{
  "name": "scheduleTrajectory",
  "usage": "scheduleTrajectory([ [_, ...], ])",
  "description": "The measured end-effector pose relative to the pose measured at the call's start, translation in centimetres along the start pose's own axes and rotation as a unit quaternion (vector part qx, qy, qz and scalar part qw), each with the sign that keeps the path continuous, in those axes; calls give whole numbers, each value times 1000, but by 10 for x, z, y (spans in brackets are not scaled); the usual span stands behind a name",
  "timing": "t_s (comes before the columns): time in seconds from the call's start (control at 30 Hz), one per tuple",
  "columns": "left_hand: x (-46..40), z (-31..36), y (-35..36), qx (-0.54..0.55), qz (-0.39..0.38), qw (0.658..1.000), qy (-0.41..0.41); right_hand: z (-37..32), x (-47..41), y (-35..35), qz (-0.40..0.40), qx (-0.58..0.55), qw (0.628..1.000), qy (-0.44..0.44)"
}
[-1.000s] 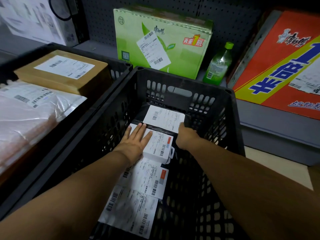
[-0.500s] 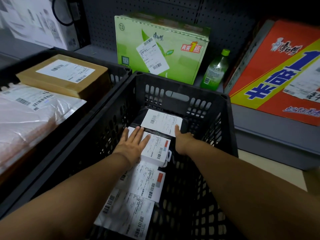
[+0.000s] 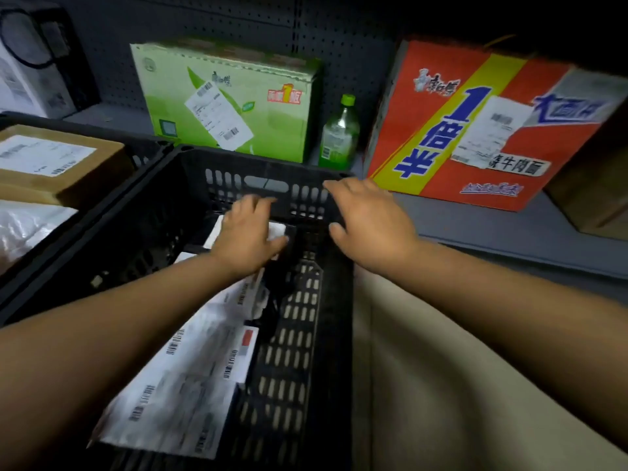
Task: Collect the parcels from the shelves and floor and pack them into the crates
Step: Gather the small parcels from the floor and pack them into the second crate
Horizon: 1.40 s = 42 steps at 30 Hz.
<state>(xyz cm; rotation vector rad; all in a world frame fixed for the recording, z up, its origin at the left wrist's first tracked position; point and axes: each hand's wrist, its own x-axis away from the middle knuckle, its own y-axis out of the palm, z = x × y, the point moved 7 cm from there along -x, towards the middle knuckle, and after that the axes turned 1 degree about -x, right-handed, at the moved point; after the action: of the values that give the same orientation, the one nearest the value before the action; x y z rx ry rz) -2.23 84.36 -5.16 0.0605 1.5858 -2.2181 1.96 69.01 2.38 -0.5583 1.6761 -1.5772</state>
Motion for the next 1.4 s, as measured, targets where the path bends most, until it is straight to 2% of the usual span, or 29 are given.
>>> scheduleTrajectory([
  [0.1,-13,80,-8,51,46,995,74,62,47,-12,-1,12,1000,22],
  [0.23,-12,178,2,43,45,978,200,151,124,-17,-44,29,994,92],
  [0.33,-1,241,29,32,10,967,254,209,184,-17,-90,78,985,122],
  [0.43,20,297,66,20,-46,951,306,261,247,-13,-126,77,973,179],
  [0.6,58,369,118,-9,-105,920,378,323,350,-2,-139,75,954,254],
  [0.77,88,429,159,-23,-149,903,402,371,445,11,-183,104,926,314],
  [1.0,130,486,207,-20,-205,876,436,428,580,36,-321,117,821,458],
  [1.1,145,508,221,-5,-219,869,444,444,623,44,-324,90,799,499],
  [1.23,157,537,249,4,-253,861,441,467,649,53,-286,104,801,515],
  [1.4,163,564,285,29,-293,867,401,490,620,72,-196,94,859,464],
])
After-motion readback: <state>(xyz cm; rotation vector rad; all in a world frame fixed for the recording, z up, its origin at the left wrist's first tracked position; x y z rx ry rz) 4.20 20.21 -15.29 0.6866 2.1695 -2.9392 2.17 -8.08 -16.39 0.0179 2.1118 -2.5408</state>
